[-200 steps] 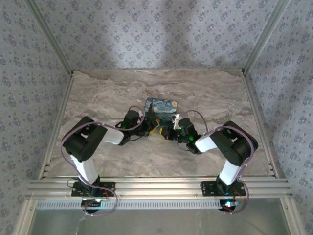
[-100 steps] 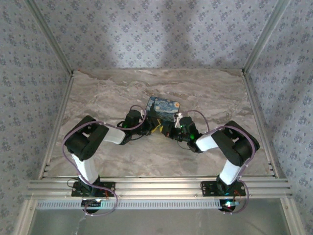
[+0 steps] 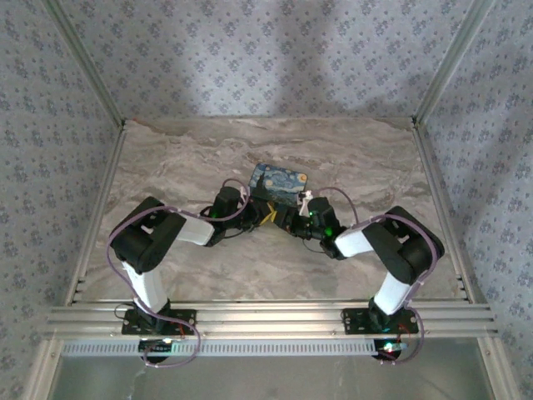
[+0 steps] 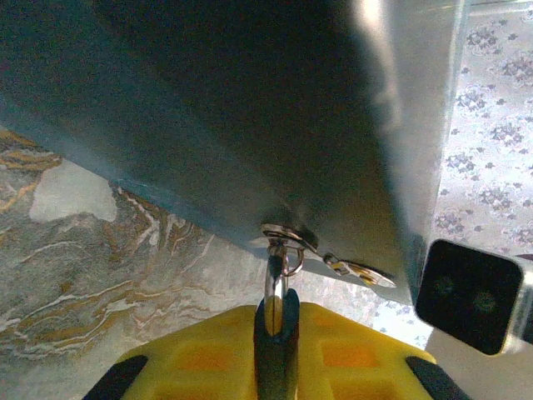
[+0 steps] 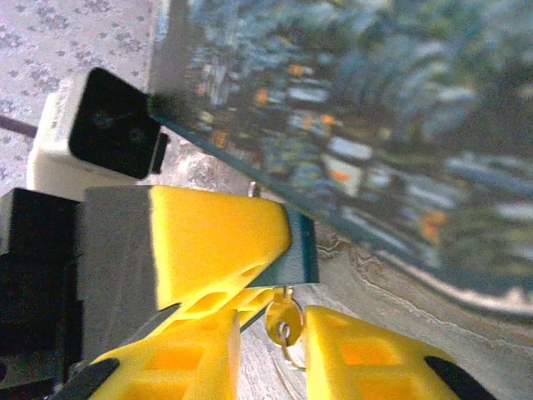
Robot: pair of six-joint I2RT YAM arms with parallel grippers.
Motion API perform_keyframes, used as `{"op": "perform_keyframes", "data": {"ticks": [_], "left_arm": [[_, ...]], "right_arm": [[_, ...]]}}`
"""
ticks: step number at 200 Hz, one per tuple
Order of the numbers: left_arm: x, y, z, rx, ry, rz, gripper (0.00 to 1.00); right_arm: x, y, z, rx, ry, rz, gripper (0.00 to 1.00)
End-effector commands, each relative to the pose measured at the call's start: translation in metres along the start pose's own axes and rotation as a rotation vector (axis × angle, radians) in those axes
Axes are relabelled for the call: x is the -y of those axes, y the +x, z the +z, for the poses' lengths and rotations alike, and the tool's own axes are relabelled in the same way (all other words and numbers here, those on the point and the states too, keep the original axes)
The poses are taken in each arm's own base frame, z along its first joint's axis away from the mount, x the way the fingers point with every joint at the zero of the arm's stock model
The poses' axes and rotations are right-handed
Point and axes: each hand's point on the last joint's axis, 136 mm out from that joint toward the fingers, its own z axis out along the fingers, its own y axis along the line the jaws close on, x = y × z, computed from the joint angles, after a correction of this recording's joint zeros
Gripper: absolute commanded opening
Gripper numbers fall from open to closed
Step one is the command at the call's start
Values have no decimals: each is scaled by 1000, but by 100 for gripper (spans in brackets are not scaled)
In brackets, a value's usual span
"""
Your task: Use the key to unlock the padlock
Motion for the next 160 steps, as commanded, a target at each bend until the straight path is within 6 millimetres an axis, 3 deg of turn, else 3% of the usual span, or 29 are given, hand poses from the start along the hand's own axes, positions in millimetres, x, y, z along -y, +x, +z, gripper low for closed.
{"op": "perform_keyframes", "data": {"ticks": [1,34,61,103,144,160], "left_arm": [[11,0,-2,11,17,3,13],[16,-2,-4,19,28,-11,10],[22,-3,-6,22,36,-35,7],[31,-2,-10,14,33,-68,2],[38,-2,-16,14,29,-78,0],[40,-1,-16,12,33,-82,0]], "right_arm": [[-14,-15,-12,56,-34,-45,31],[-4,-18,-30,67,69,-150,43],[-8,-25,-49,91,161,-356,54],[-31,-28,-68,127,264,-860,75],[-47,-8,-62,137,295,-1423,78],[-45,0,-55,126,293,-1551,78]]}}
